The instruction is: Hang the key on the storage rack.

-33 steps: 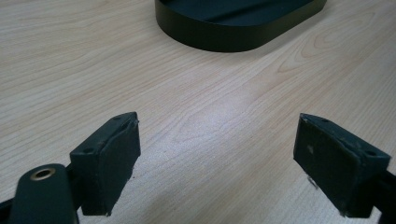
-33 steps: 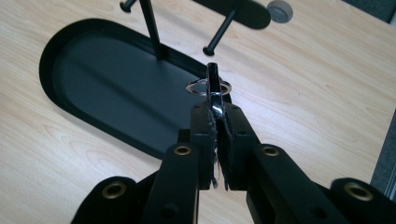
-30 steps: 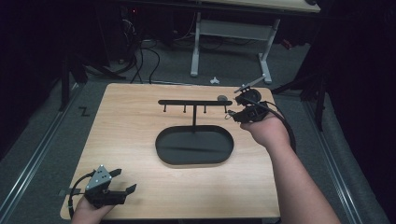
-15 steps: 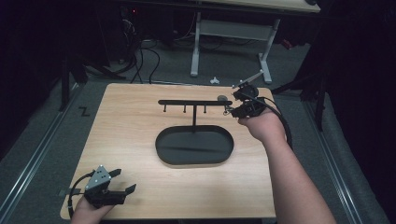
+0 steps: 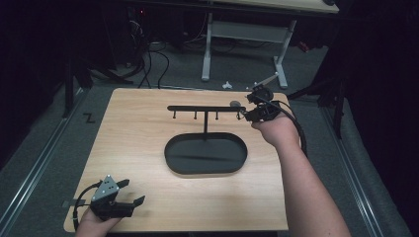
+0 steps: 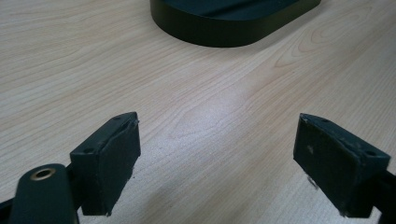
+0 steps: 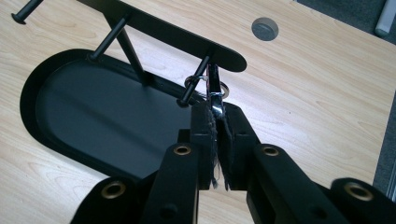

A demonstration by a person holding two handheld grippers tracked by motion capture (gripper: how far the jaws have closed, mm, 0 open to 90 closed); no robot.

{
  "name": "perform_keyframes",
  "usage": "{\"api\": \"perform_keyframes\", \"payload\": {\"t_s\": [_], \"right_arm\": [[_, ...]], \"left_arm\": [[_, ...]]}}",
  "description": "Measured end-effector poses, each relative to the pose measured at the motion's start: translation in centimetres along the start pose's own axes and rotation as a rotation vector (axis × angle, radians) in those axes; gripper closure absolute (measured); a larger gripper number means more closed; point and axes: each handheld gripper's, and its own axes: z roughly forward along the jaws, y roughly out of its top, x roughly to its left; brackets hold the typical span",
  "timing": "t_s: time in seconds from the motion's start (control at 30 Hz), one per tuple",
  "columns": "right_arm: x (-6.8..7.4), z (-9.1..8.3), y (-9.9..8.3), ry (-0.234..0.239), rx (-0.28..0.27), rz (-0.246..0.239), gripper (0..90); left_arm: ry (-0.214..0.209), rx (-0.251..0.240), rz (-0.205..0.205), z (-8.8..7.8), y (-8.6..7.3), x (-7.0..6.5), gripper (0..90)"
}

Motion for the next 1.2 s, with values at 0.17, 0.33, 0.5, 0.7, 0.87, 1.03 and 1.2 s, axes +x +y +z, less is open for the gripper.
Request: {"api": "perform_keyframes", "payload": {"t_s": [0.17, 0.33, 0.5, 0.7, 0.87, 1.03, 1.2], "right_arm": [[-0.1, 0.6, 0.1, -0.012, 0.003, 0.01, 84.6], [-0.1, 1.6, 0.0, -0.019, 0.023, 0.013, 84.2], [-0.1, 1.9, -0.1, -0.019, 0.032, 0.013, 81.8], [-0.2, 1.6, -0.2, 0.0, 0.031, 0.018, 77.8], [-0.2, 1.5, -0.4, 0.002, 0.029, 0.014, 77.8], [-0.2, 1.3, -0.7, 0.0, 0.03, 0.015, 77.7], [-0.3, 1.2, -1.0, 0.003, 0.034, 0.017, 77.6]], "left_arm": [[-0.003, 0.004, 0.001, 0.0, 0.0, 0.0, 15.2], [-0.009, 0.01, 0.003, 0.0, 0.0, -0.1, 15.3], [-0.009, 0.009, 0.003, 0.1, 0.0, 0.0, 15.3], [-0.011, 0.013, 0.006, 0.2, 0.0, -0.1, 15.3], [-0.01, 0.015, 0.01, 0.3, 0.0, -0.2, 15.3], [-0.012, 0.019, 0.013, 0.3, 0.0, -0.2, 15.3], [-0.011, 0.019, 0.014, 0.3, 0.0, -0.2, 15.3]]}}
